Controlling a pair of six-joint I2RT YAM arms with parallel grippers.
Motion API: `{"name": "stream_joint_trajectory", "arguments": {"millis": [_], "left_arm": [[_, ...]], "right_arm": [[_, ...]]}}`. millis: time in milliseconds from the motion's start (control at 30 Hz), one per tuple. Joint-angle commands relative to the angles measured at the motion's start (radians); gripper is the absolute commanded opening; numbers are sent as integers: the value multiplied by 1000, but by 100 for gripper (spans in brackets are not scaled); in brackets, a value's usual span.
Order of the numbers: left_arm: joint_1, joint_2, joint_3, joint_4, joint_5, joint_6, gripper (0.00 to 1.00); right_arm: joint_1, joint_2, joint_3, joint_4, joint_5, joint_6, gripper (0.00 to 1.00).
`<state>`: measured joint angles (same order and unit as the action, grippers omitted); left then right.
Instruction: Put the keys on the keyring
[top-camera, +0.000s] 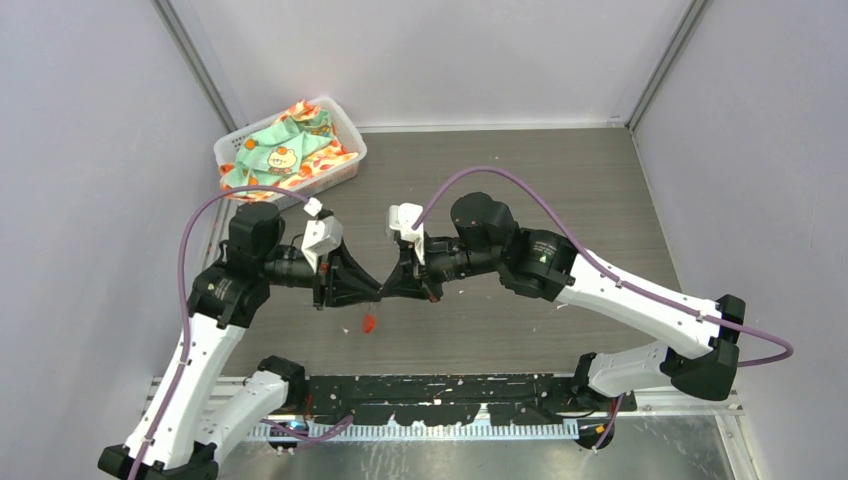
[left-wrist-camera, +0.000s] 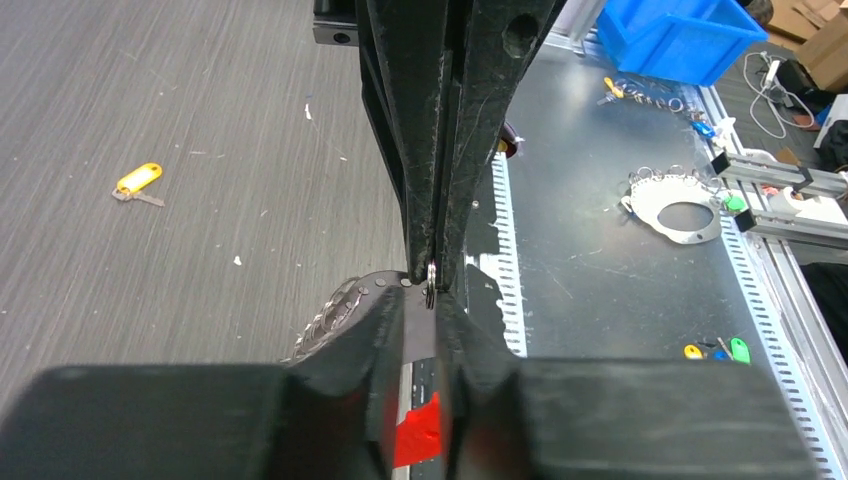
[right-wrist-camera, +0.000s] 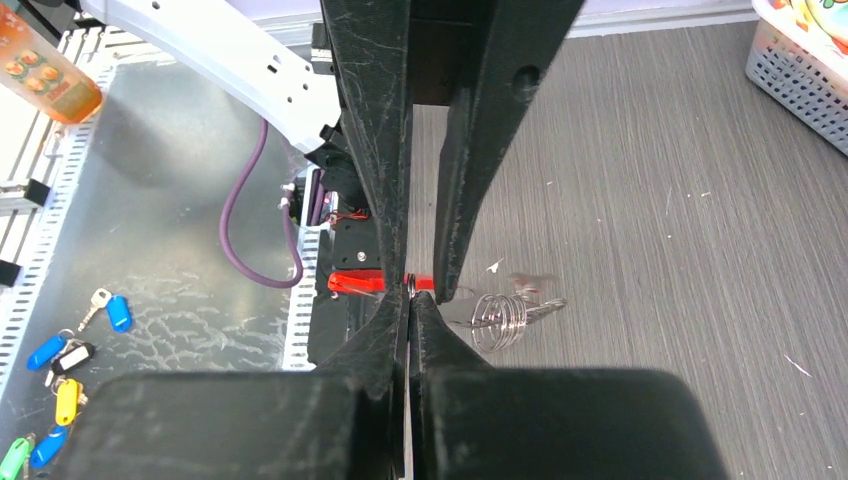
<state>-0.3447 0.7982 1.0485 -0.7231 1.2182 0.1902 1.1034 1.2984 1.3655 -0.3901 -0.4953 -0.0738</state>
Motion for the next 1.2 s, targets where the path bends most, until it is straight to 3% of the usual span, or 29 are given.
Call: {"name": "stream_joint_trajectory", "arguments": {"millis": [0, 133, 333, 767, 900, 933, 1000, 1133, 1167], "left_arm": [[-7, -20, 6, 9, -35, 31, 15], [-8, -24, 5, 39, -63, 23, 2], [-8, -31, -8, 49, -75, 14, 1], [-8, -86, -68, 200, -122, -165, 0], [-8, -92, -68, 229, -113, -184, 0], [-8, -95, -65, 234, -107, -184, 0], [-8, -98, -59, 239, -92, -175, 0], [-9, -118, -45, 226, -49, -56, 0], [-9, -126, -42, 218, -42, -12, 0]], "right_arm": [[5, 2, 51, 48, 15, 24, 1], [9, 8, 53, 50, 10, 32, 1], [11, 9, 46, 71, -4, 58, 2], [9, -60, -42, 252, -42, 194, 29], [1, -89, -27, 181, 6, 184, 45], [0, -109, -27, 164, 40, 177, 56], [-3, -146, -36, 141, 80, 161, 66], [-4, -211, -66, 119, 114, 135, 87], [-5, -222, -72, 114, 122, 131, 96]]}}
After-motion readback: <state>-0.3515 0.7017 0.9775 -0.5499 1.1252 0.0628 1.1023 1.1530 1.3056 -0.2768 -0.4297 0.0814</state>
